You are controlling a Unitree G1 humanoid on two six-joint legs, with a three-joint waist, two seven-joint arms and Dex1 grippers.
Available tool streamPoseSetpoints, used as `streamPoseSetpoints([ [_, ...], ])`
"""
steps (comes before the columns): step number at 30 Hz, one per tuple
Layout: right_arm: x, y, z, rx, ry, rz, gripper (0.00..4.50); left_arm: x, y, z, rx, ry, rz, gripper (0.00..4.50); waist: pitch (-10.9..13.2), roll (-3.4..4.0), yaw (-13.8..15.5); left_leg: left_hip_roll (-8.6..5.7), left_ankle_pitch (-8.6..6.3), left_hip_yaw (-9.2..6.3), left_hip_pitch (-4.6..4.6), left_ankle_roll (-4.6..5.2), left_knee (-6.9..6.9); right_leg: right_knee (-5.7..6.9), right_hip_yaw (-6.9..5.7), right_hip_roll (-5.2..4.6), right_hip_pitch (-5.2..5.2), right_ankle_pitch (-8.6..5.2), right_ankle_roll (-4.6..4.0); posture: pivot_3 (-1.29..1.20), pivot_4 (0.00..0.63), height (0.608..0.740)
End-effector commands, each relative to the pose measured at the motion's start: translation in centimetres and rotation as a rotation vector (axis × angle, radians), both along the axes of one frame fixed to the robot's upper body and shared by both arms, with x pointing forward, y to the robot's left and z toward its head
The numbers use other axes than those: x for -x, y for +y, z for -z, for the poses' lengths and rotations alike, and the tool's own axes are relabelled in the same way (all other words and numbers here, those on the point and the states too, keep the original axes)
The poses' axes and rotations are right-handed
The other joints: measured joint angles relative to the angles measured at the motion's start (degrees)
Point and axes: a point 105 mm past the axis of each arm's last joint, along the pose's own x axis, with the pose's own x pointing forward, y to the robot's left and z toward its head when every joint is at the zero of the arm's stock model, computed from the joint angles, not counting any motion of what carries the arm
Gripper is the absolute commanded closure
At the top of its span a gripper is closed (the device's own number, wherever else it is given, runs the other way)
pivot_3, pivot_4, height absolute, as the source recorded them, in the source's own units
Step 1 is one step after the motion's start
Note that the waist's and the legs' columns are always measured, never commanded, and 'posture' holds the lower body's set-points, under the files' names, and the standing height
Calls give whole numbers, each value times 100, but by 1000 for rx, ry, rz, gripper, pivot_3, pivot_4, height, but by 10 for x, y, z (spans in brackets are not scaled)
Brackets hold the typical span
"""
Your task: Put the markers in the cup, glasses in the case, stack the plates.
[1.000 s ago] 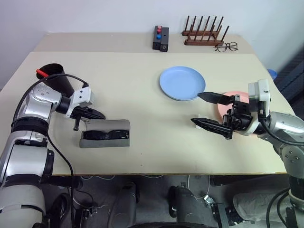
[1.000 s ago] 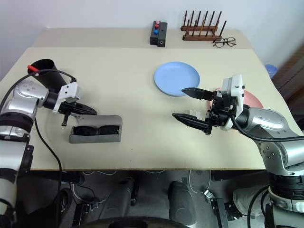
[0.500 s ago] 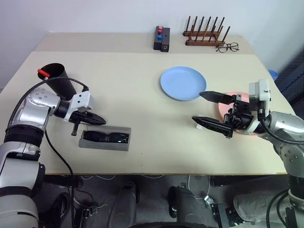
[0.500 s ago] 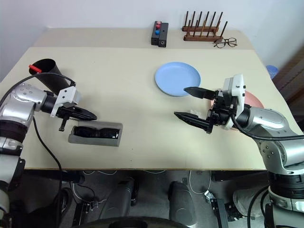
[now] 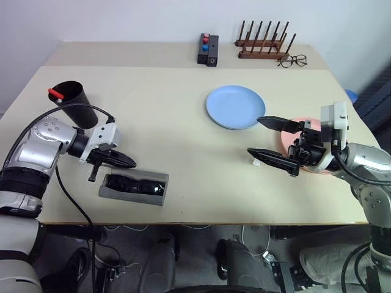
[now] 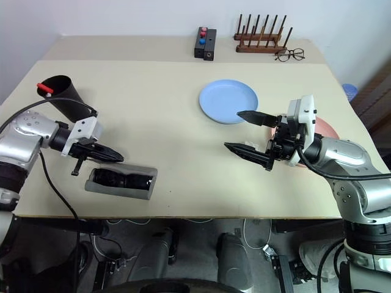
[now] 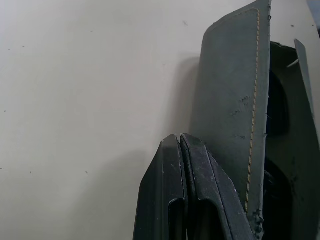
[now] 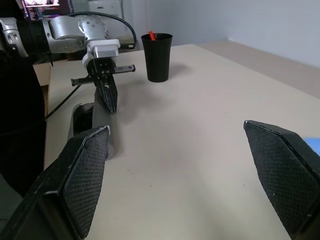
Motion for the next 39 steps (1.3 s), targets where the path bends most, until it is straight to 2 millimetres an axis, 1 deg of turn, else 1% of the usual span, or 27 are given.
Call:
streamPoseSetpoints([
  [1, 1, -2, -10, -7, -52, 4, 94, 4, 2, -11, 5, -24, 11, 4486, 0, 0, -1, 0, 0, 0, 1, 0, 0, 1, 0, 0, 0, 0, 0, 0, 150, 740],
  [5, 1, -2, -9, -5, -54, 4, 94, 17, -1, -10, 9, 0, 50, 4486, 0, 1, -5, 0, 0, 1, 1, 0, -1, -1, 1, 0, -1, -1, -2, 0, 150, 740],
  [7, 1, -2, -9, -5, -54, 6, 94, 19, 6, -5, -41, 8, 43, 4486, 0, 1, 1, 1, 0, 1, 1, 0, -2, -1, 1, 0, -2, -1, -3, 0, 150, 740],
  [10, 0, -2, -9, -4, -53, 10, 94, 24, 7, 2, -48, 45, 44, 4486, 0, 1, 1, 1, 0, 2, 0, 0, -1, -1, 1, 0, -2, 0, -4, 0, 150, 740],
  [12, -1, -2, -9, -1, -58, 15, 94, 24, 8, 5, -58, 52, 39, 4486, 0, 1, 8, 1, 0, 2, 0, 0, -1, -1, 2, 0, -2, 0, -4, 0, 150, 740],
  [16, -2, -3, -9, 4, -65, 21, 94, 30, 1, 1, -24, 69, 55, 4486, -1, 2, 0, 1, 0, 3, 1, -1, -2, -3, 2, -1, -2, -1, -5, 0, 150, 740],
  [22, -2, -2, -9, 4, -66, 22, 94, 22, 0, -9, -3, 44, 32, 4486, -1, 2, 1, 1, 0, 3, 0, -1, -4, -3, 2, 0, -4, -1, -5, 0, 150, 740],
  [25, -3, -2, -9, 5, -69, 24, 94, 28, -5, -11, 17, 56, 54, 4486, 0, 2, 4, 1, 0, 3, 0, -1, -3, -3, 2, -1, -4, -1, -5, 0, 150, 740],
  [27, -4, -2, -9, 4, -71, 29, 94, 22, -7, -18, 47, 36, 39, 4486, 0, 2, 3, 1, 0, 3, -1, -1, -3, -3, 2, -1, -4, -1, -5, 0, 150, 740],
  [29, -5, -2, -9, 7, -68, 33, 94, 10, -13, -37, 126, 19, 2, 4486, 0, 1, 22, 1, 0, 3, -1, -1, -3, -3, 2, 0, -4, -1, -5, 0, 150, 740],
  [30, -5, -3, -9, 7, -68, 34, 94, 8, -14, -41, 147, 17, -7, 4486, 1, 0, 27, 1, 0, 1, -3, -1, 0, -2, 0, 0, -4, -1, -5, 0, 150, 740],
  [32, -5, -3, -9, 7, -56, 35, 94, 2, -21, -62, 248, 0, -16, 4486, 1, 0, 8, 1, 0, 2, -7, -1, 5, -4, 0, 0, -3, -1, -4, 0, 150, 740],
  [34, -8, -3, -9, 4, -47, 48, 94, -7, -27, -87, 374, -50, -35, 4486, 1, 0, 3, 0, 0, 4, -6, 0, 2, -4, 0, -1, -3, 0, -3, 0, 150, 740],
  [35, -8, -3, -9, 4, -46, 54, 94, -10, -28, -93, 405, -61, -41, 4486, 1, 0, 3, 0, 0, 4, -4, 0, 2, -1, 1, 0, -3, -1, -3, 0, 150, 740],
  [38, -22, -11, -5, 39, -57, 156, 94, -16, -31, -106, 493, -87, -57, 3651, 0, 1, -15, 1, 1, 4, -2, 1, 2, 1, 0, 2, -1, 5, 8, 0, 150, 740],
  [39, -25, -13, -3, 51, -60, 180, 94, -17, -31, -109, 520, -84, -58, 3213, 0, 1, -21, 1, 1, 5, 0, 1, 1, 1, 0, 2, -1, 9, 15, 0, 150, 740],
])
